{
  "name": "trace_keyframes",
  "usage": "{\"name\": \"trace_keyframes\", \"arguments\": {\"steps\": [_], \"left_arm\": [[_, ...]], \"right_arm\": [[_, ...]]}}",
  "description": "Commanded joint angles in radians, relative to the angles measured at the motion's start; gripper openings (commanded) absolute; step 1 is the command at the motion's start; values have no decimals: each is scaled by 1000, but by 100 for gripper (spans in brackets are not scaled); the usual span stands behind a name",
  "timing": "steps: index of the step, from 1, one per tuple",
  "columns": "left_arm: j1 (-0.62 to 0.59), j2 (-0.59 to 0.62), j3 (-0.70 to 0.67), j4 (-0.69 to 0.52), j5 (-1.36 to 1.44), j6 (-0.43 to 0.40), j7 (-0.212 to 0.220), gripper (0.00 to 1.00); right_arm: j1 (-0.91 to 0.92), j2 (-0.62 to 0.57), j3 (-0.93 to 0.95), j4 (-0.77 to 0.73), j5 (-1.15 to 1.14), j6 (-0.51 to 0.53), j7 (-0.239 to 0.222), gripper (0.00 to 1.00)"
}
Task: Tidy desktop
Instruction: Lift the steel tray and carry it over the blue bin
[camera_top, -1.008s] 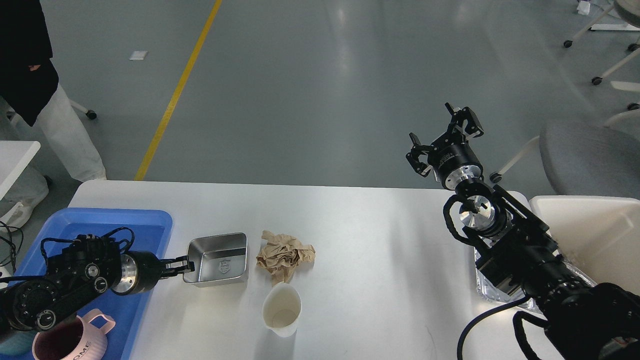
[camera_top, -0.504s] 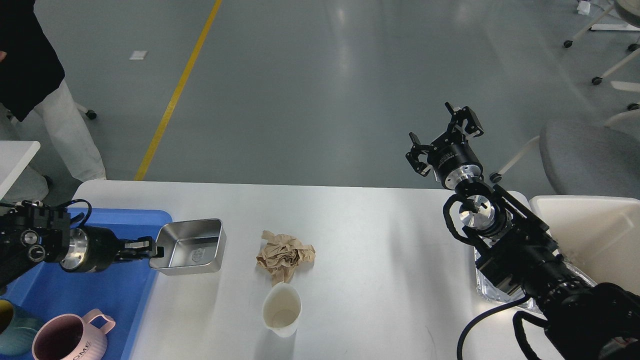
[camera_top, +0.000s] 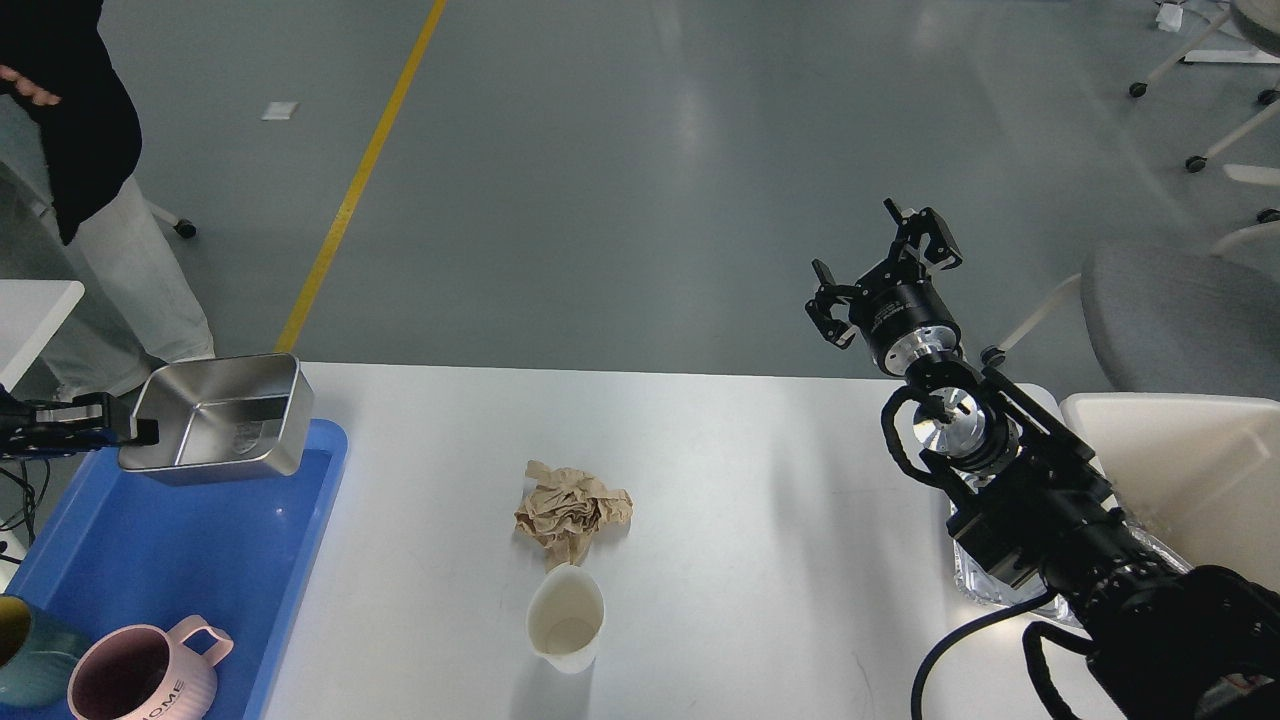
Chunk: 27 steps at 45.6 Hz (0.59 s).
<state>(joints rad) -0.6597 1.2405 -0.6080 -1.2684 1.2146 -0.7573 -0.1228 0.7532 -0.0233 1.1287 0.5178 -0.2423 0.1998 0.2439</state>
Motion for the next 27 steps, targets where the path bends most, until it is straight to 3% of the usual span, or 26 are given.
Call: {"name": "trace_keyframes", "arguments": {"steps": [1,18,27], "left_arm": [[5,8,11,32,-7,19,-3,0],[14,0,48,122,-6,41,-1,0],[22,-39,134,231,-7,134,-3,0]], "right_arm": [[2,0,0,1,0,0,0,100],[-2,-6,0,1,0,0,0,100],[-6,-6,0,-1,0,0,0,100]]}}
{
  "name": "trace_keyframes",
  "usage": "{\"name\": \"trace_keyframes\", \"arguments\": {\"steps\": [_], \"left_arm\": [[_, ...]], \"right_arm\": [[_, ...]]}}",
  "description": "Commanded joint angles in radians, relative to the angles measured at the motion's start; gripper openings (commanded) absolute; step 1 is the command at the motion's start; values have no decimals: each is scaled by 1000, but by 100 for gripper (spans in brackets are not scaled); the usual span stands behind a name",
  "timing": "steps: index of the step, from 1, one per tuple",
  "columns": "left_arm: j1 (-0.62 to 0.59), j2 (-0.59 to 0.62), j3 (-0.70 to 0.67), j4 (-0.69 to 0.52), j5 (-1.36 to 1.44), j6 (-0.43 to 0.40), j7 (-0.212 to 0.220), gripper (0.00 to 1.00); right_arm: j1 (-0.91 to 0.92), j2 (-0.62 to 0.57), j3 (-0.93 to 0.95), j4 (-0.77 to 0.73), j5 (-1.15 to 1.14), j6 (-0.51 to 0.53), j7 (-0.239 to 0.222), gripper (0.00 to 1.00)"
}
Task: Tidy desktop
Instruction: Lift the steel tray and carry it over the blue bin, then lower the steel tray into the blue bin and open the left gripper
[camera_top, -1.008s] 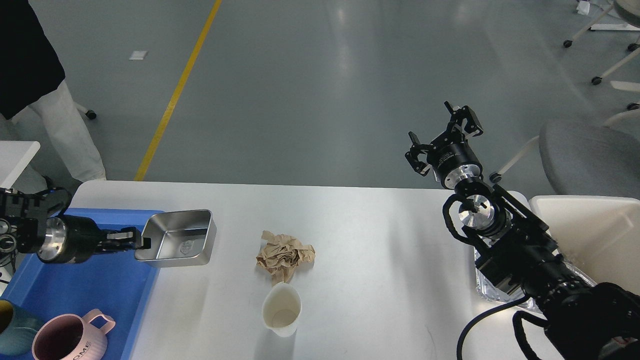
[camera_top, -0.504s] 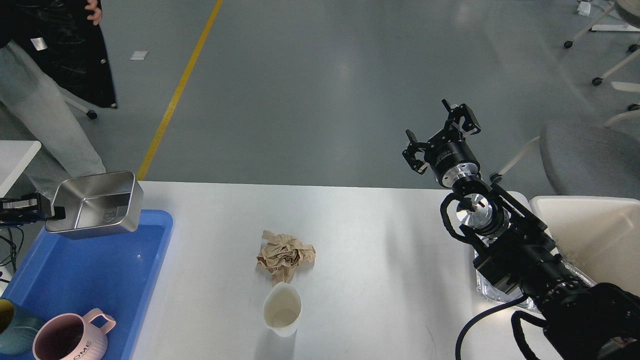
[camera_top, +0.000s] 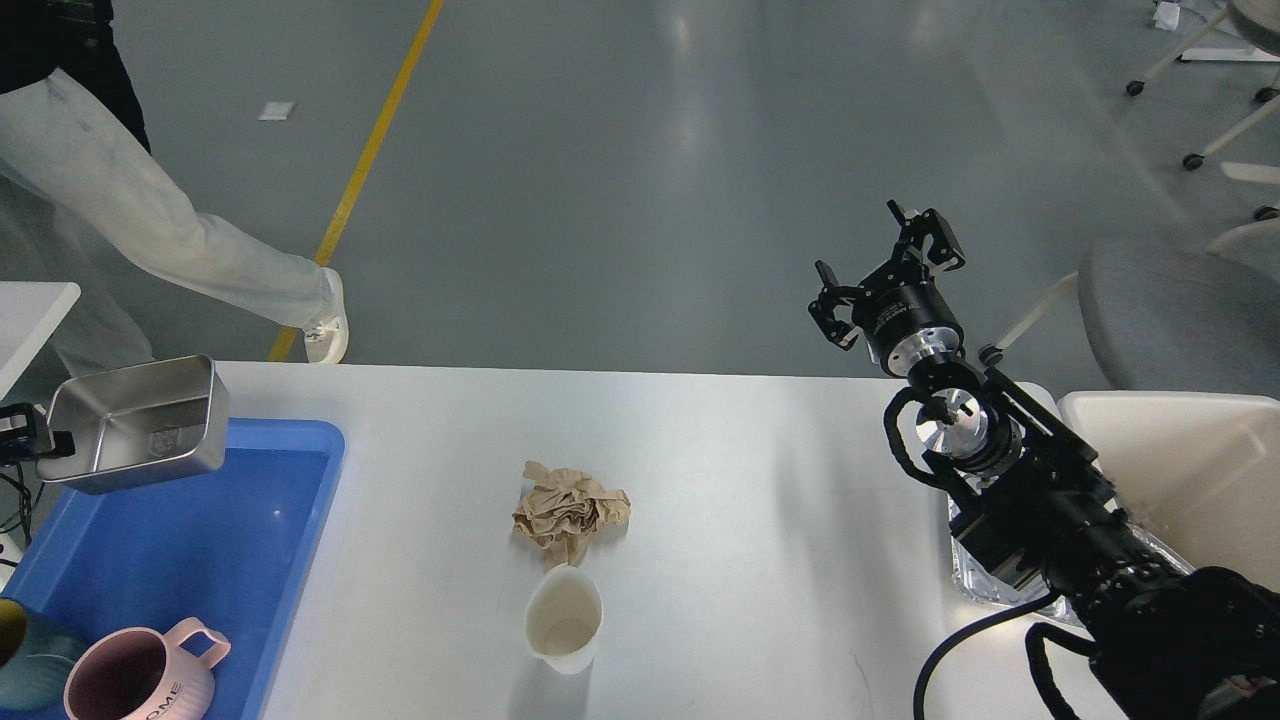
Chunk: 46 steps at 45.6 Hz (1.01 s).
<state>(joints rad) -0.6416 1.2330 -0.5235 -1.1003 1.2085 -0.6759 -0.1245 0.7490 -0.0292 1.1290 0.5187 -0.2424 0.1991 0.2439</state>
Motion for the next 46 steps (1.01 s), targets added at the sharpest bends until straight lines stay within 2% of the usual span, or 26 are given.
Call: {"name": "trace_keyframes", "arguments": {"steps": [1,12,32,46], "left_arm": [[5,-44,57,79,-1,62,-1,0],[54,-153,94,226,2,127,-37,0],[85,-296,94,336,-1,229,-32,0],[85,-405,129,448,8,256,-29,0]], "right_arm": [[-2,0,0,0,0,0,0,100],[-11,0,-1,0,0,0,0,100],[-10,-9,-3,-2,0,-1,-1,100],[-10,-9,-3,0,0,-4,-2,100]]}}
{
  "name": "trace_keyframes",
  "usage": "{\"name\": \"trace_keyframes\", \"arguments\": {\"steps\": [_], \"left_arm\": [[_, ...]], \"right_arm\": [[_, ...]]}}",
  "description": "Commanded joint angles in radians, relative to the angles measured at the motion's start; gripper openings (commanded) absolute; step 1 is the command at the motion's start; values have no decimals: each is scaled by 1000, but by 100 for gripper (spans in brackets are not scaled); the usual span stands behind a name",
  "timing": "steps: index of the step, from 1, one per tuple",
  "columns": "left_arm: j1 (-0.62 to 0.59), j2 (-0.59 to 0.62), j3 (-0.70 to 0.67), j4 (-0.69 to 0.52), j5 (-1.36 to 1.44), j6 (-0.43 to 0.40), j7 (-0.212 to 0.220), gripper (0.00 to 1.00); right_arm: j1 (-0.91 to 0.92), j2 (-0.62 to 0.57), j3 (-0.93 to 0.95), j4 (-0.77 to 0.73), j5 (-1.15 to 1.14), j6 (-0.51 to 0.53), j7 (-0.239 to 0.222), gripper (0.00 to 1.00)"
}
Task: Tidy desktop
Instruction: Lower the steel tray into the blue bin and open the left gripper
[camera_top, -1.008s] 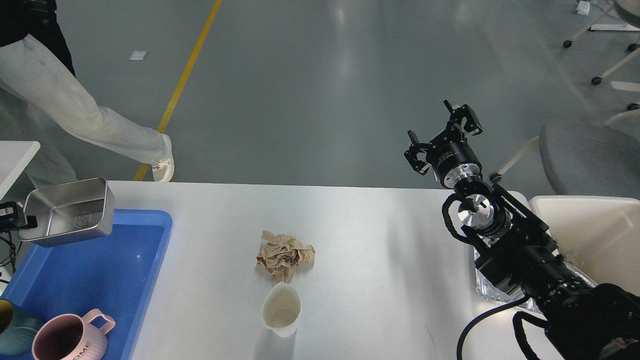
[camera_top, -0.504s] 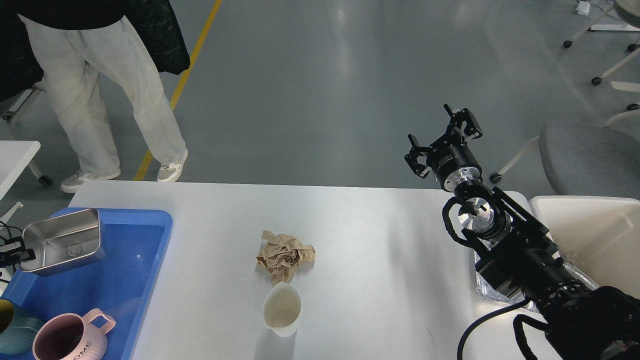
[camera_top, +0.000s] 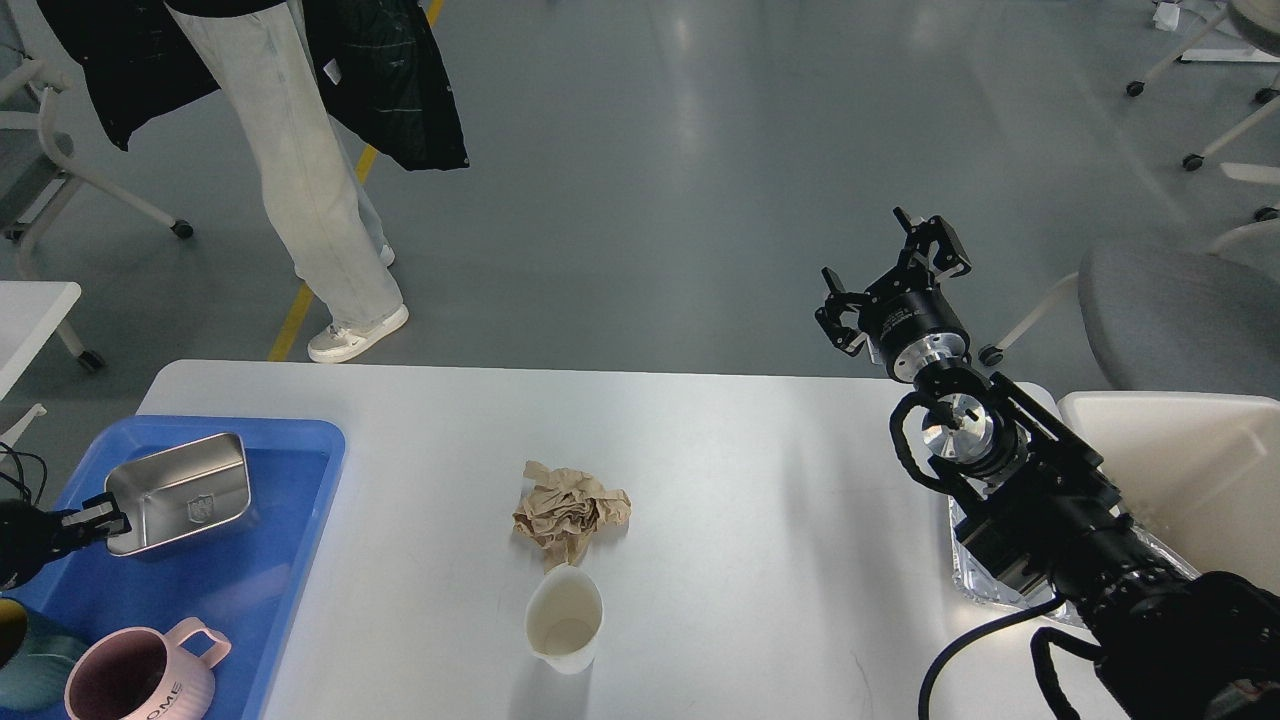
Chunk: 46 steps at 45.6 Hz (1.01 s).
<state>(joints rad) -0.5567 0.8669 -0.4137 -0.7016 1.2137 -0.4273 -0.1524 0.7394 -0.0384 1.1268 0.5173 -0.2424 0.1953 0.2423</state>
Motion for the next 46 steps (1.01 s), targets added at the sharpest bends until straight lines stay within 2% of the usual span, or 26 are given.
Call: {"name": "trace_keyframes", "arguments": {"steps": [1,8,18,32,42,46], "left_arm": [[0,-46,24,60,6,10,-1,0],[-2,-95,53,128,-3,36,-6,1],[-2,-108,55,129,-8,47,-6,6],[-6,-100,52,129,-68,50,-7,44],[-17,-89,38,128,-105,48,-13,77],[-28,-85,36,126,-124,47,-21,83]], "right_arm": [[0,0,1,1,0,-1,0,100],[0,-5,1,1,0,-1,0,100],[0,-5,-1,1,0,-1,0,100],[0,-5,-1,3,0,-1,0,100],[0,-5,-1,9,0,-8,0,100],[2,-3,1,9,0,-10,0,100]]}}
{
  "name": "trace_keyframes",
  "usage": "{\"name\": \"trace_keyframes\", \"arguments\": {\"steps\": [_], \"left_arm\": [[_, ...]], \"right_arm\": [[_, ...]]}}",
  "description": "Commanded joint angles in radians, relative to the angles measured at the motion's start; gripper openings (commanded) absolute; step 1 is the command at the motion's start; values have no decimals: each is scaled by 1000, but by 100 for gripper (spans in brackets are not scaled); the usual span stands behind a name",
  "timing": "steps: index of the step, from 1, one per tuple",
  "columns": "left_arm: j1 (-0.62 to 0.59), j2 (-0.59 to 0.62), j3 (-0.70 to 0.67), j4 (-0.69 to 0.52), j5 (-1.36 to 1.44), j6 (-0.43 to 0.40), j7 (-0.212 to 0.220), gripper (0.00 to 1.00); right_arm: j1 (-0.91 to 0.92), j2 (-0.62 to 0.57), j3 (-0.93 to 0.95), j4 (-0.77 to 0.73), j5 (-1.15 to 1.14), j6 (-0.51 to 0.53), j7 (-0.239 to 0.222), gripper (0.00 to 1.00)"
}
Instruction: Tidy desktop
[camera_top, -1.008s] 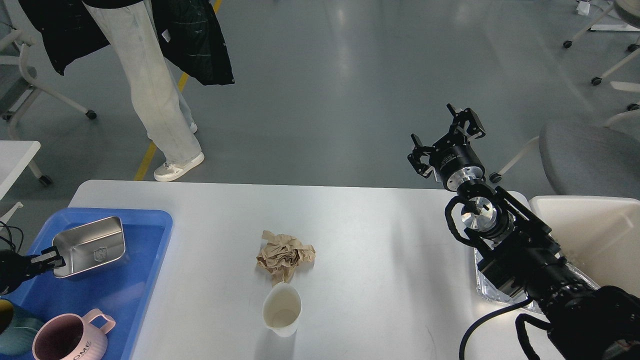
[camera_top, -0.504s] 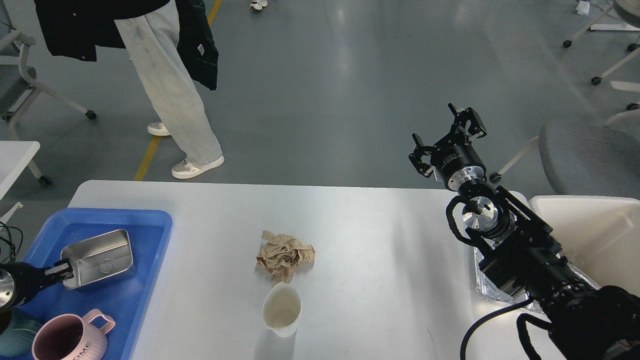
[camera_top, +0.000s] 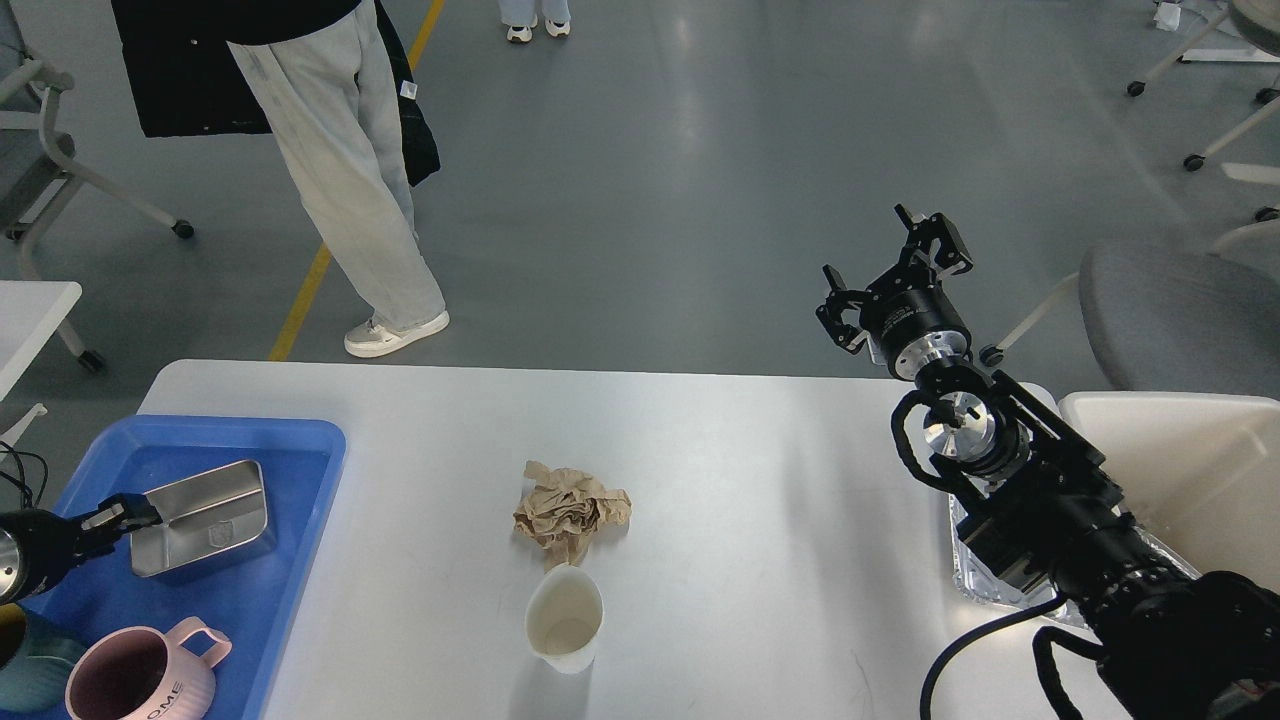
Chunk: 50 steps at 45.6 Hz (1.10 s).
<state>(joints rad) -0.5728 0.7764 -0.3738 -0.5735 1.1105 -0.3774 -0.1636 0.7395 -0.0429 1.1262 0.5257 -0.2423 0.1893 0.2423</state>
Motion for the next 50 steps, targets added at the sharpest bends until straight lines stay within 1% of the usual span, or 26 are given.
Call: {"name": "trace_keyframes", "arguments": {"steps": [1,8,14,16,22,27,33,41,45,50], "left_arm": [[-18,7,-4,-2,-29,-6,-13,84],[-79,55,-7,-42,-54,-21,-17,95],[-162,113,-17,-117,-73,-46,-16,96],[-234,150,-52,-169,-118,-52,-8,96],[-320,179,-123,-246,-161,-57,4,96],[-377,184,-214,-276,-192,-57,3,96],[-424,173,-332,-281,-239,-48,3,95],[-446,126,-425,-273,-346,-43,1,96],[-438,92,-439,-263,-441,-41,1,96],[-421,75,-425,-255,-526,-41,6,96]], "right_arm": [[1,2,1,2,0,-4,0,100],[3,2,1,2,0,-4,0,100],[3,2,1,0,0,-4,0,100],[3,0,1,0,0,-5,0,100],[4,0,1,0,0,-10,0,100],[6,-2,0,0,0,-14,0,100],[9,-3,0,0,0,-16,0,100],[11,-23,0,-1,0,-18,0,100],[11,-37,0,0,0,-21,0,100],[12,-72,0,0,0,-30,0,100]]}}
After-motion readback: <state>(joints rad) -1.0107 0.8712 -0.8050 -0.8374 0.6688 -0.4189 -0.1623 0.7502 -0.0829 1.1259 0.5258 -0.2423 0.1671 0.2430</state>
